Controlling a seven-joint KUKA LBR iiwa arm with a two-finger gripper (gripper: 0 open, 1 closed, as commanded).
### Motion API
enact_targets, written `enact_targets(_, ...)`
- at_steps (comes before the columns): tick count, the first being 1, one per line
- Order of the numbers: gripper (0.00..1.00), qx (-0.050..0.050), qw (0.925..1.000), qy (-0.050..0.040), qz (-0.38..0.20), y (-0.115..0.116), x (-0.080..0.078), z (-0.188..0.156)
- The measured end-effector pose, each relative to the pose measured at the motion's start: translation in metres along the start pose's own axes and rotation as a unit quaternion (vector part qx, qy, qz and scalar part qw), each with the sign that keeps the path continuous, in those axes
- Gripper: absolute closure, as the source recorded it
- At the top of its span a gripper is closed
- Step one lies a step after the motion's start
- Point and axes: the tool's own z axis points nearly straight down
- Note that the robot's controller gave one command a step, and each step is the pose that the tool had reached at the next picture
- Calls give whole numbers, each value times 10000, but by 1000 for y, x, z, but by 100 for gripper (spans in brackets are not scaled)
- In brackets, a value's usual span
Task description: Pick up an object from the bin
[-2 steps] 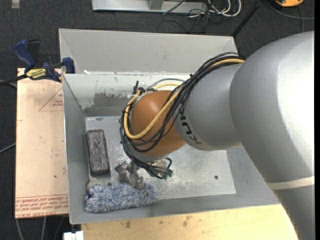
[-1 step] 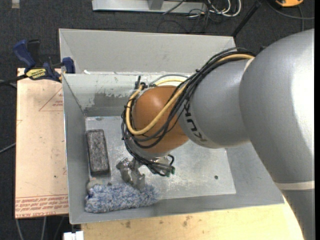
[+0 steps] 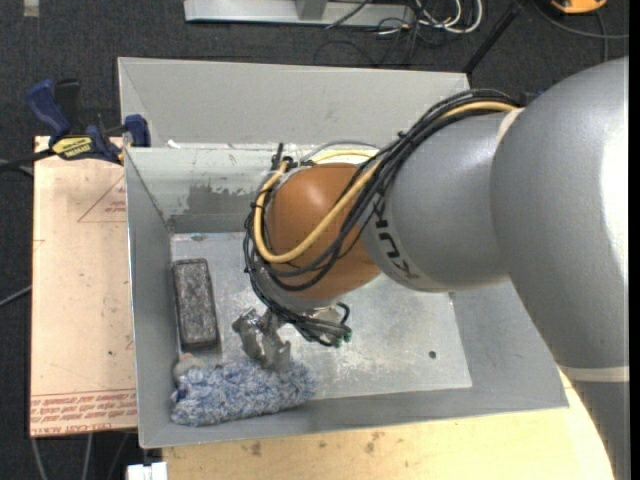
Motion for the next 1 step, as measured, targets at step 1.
enact_targets(1, 100, -1, 10000, 0, 2, 0, 0, -5)
